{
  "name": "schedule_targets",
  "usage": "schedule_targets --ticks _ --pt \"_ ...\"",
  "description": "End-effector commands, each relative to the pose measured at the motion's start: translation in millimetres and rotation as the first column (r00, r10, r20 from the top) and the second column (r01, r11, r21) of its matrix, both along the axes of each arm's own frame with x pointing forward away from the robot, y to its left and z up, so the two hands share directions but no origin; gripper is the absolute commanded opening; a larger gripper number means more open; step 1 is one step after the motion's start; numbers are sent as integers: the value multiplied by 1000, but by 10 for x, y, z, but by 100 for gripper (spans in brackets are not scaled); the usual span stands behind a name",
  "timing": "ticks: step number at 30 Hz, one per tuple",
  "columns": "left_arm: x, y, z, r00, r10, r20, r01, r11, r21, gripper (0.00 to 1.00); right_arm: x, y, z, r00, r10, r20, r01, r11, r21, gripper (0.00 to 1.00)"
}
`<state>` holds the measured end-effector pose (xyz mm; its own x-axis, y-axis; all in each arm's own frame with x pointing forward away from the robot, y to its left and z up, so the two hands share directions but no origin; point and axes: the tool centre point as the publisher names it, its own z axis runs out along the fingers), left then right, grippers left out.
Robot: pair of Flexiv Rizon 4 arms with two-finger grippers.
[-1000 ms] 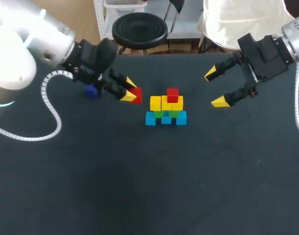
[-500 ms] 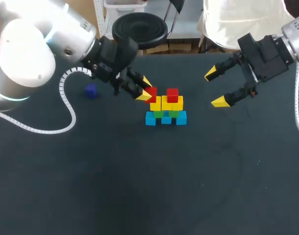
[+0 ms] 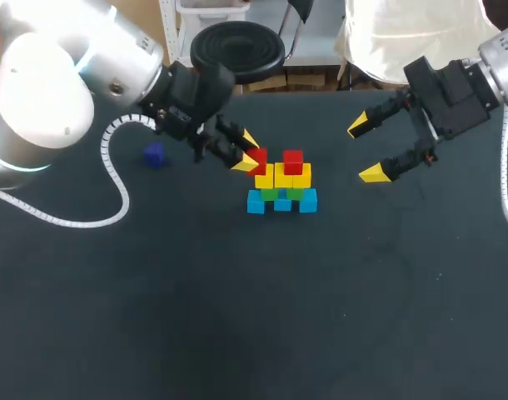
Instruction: Place the blue cubes, place green cubes on the blue cubes, place the yellow cubes on the green cubes, then place the red cubes on the yellow cubes, and place purple cube on the red cubes.
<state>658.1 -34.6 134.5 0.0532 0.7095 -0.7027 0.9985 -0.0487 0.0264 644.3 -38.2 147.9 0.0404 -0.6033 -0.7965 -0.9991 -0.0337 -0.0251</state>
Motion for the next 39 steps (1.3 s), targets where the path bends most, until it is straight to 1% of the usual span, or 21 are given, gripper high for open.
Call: schedule_targets --ticks 1,4,10,13,19,24,35,39 --pt "101 -94 -44 1000 -24 -5 24 1000 -4 0 -6 -1 0 1000 -1 1 1 1000 0 100" --pt "122 -132 -70 999 -35 -3 35 999 -6 0 -6 -1 0 1000 -1 1 1 1000 0 100" --pt "135 -160 -154 999 -37 -24 36 999 -8 0 -6 -1 0 1000 -1 1 1 1000 0 100" --pt "148 -181 -183 999 -43 -25 42 999 -10 0 -6 -1 0 1000 -1 1 1 1000 0 100" --pt "176 -196 -216 999 -42 -35 41 998 -42 0 -6 -1 0 1000 -1 1 1 1000 0 100" --pt "200 -192 -250 999 -20 -44 18 999 -48 0 -6 -1 0 1000 -1 1 1 1000 0 100" --pt "178 -220 -258 999 26 -24 -27 999 -40 0 -6 -1 0 1000 -1 1 1 1000 0 100" --pt "171 -228 -275 999 48 -9 -48 999 -19 0 -6 -1 0 1000 -1 1 1 1000 0 100"
